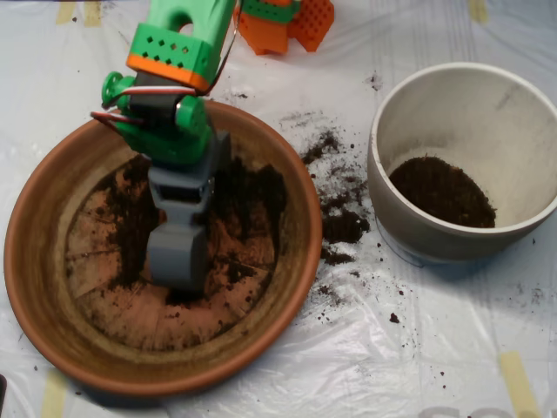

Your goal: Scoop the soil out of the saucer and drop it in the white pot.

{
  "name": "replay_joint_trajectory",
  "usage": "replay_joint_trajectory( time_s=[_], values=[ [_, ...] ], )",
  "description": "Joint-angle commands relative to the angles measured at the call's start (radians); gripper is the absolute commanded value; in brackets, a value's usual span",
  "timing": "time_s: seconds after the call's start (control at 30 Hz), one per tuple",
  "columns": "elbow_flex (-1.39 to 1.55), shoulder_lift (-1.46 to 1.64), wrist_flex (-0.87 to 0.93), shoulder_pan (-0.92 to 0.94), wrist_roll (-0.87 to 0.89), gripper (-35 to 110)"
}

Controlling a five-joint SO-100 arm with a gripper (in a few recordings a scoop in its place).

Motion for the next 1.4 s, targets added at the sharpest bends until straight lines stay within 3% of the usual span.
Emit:
replay_joint_trajectory(
  time_s=[0.0,0.2,0.4,0.57,0.73,1.0,1.37],
  values=[
    [-0.115,0.009,0.006,0.0,-0.014,57],
    [-0.181,-0.009,0.038,-0.018,-0.008,57],
    [-0.502,-0.255,0.249,-0.029,-0.028,55],
    [-0.505,-0.279,0.256,-0.028,-0.04,50],
    [-0.331,-0.184,0.158,-0.026,-0.06,34],
    [0.069,0.103,-0.031,-0.058,-0.089,29],
    [0.301,0.298,-0.126,0.003,-0.156,16]
  ],
)
